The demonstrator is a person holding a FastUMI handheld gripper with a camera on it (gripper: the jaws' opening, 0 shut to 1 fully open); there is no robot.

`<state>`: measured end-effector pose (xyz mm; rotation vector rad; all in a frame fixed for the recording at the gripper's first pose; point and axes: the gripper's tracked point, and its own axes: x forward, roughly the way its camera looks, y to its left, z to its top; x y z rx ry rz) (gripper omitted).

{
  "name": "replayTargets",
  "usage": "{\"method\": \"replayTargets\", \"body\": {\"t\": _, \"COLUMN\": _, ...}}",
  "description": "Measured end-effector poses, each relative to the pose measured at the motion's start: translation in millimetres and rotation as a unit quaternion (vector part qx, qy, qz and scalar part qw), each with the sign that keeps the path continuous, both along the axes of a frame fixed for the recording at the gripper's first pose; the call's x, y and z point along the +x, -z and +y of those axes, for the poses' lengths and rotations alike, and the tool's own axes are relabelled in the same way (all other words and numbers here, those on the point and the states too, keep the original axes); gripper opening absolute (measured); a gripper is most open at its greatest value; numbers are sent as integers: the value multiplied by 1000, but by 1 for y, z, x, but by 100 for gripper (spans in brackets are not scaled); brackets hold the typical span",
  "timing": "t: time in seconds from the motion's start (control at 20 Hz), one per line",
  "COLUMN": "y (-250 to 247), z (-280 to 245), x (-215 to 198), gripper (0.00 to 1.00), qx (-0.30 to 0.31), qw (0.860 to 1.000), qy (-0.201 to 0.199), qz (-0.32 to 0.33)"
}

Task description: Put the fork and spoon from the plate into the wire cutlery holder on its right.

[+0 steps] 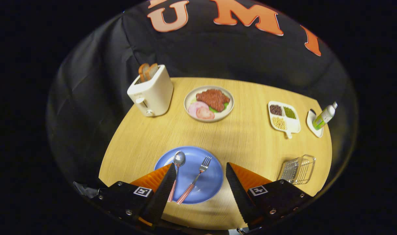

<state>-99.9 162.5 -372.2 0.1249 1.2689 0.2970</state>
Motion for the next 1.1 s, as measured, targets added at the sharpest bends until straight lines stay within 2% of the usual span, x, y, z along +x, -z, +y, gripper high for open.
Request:
{"method": "replayTargets", "body": {"t": 0.05, "y": 13, "z": 5, "x": -8, "gripper": 86, "qx": 4, "qw": 1000, "qy": 2, "qz": 26}}
{"method": "replayTargets", "body": {"t": 0.15, "y": 39, "z": 8, "x": -16, "gripper": 79, "qx": -8, "qw": 998, "qy": 4, "qz": 60}}
{"method": "replayTargets", "body": {"t": 0.3, "y": 65, "z": 11, "x": -35, "gripper": 74, "qx": -27, "qw": 992, "qy": 1, "qz": 120}}
{"method": "replayTargets", "body": {"t": 0.45, "y": 86, "z": 18, "x": -48, "gripper": 65, "qx": -31, "qw": 985, "qy": 17, "qz": 169}}
{"method": "replayTargets", "body": {"t": 0.6, "y": 106, "z": 14, "x": -56, "gripper": 60, "qx": -65, "qw": 980, "qy": 15, "qz": 186}}
{"method": "replayTargets", "body": {"t": 0.7, "y": 114, "z": 16, "x": -60, "gripper": 52, "qx": -72, "qw": 977, "qy": 15, "qz": 199}}
{"method": "replayTargets", "body": {"t": 0.95, "y": 119, "z": 26, "x": -63, "gripper": 18, "qx": -84, "qw": 973, "qy": 29, "qz": 212}}
{"method": "replayTargets", "body": {"t": 1.1, "y": 116, "z": 26, "x": -58, "gripper": 10, "qx": -82, "qw": 975, "qy": 32, "qz": 202}}
